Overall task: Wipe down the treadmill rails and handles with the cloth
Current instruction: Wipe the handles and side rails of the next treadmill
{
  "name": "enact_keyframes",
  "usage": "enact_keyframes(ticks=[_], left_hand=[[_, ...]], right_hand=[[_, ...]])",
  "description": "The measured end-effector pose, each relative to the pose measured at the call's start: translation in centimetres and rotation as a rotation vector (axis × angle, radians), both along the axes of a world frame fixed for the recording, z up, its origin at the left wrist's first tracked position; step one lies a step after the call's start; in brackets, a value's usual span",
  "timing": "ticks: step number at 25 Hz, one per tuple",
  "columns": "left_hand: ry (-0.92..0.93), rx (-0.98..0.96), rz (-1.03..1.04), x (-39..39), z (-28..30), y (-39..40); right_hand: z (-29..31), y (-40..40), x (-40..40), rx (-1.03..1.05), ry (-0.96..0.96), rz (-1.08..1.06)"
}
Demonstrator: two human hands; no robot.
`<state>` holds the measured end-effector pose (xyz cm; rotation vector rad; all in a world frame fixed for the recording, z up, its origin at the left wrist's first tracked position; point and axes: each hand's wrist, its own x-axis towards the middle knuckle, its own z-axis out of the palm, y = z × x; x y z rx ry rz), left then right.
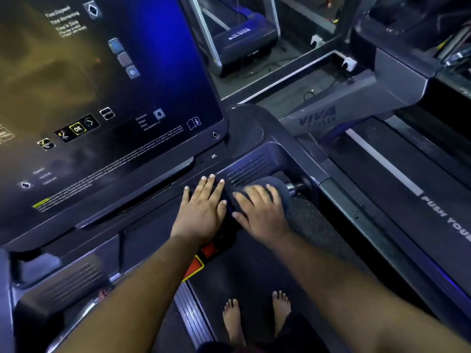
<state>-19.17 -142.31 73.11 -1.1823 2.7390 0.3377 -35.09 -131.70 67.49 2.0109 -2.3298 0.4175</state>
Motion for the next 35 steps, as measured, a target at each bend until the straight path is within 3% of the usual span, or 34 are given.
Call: enact_keyframes(ticks=[4,8,12,17,19,22,24,25,27,30,32,35], left_hand=[[0.0,-0.001,-0.009,0.0,-0.1,0.0],[-0.016,-0.007,-0.036,0.1,0.1,0.0],[-0.022,-0.034,-0.064,0.0,-0.1,-0.3],[0.005,-0.003,-0.057,0.1,0.1,-0.2],[0.011,0.011,-0.057,0.0,0.0,-0.4],[0.021,0.045,-0.045,-0.1,-0.3,-0.6],[0.026,0.048,-0.04,0.0,-0.5,-0.5],[0.031,0.041,-0.042,0.0,-0.6,-0.4],[0.039,0.025,-0.045,0.1,-0.7,-0.4],[0.038,0.055,-0.039,-0.1,-0.8,-0.7],[0.045,0.056,-0.039,-0.1,-0.8,-0.7],[0.057,0.071,-0.031,-0.2,-0.7,-0.7]], right_hand=[[3.1,-4.9,-3.0,0.232,-0.053,0.039],[0.2,-0.1,-0.3,0.026,-0.061,-0.135],[2.4,-4.0,-4.9,0.223,-0.103,-0.062],[-1.6,0.8,1.8,-0.099,-0.188,-0.484],[-1.5,0.8,2.3,-0.087,-0.204,-0.428],[1.2,-2.8,-3.0,0.095,-0.136,-0.105],[1.1,-3.9,-5.2,0.106,-0.167,-0.188],[0.6,-3.6,-4.4,0.03,-0.19,-0.344],[-0.5,-2.3,0.5,-0.125,-0.346,-0.607],[-1.9,-2.0,6.3,-0.261,-0.671,-0.649],[-1.7,-3.2,5.0,-0.443,-0.866,-0.758],[-0.9,-5.4,2.8,-0.646,-1.169,-1.142]])
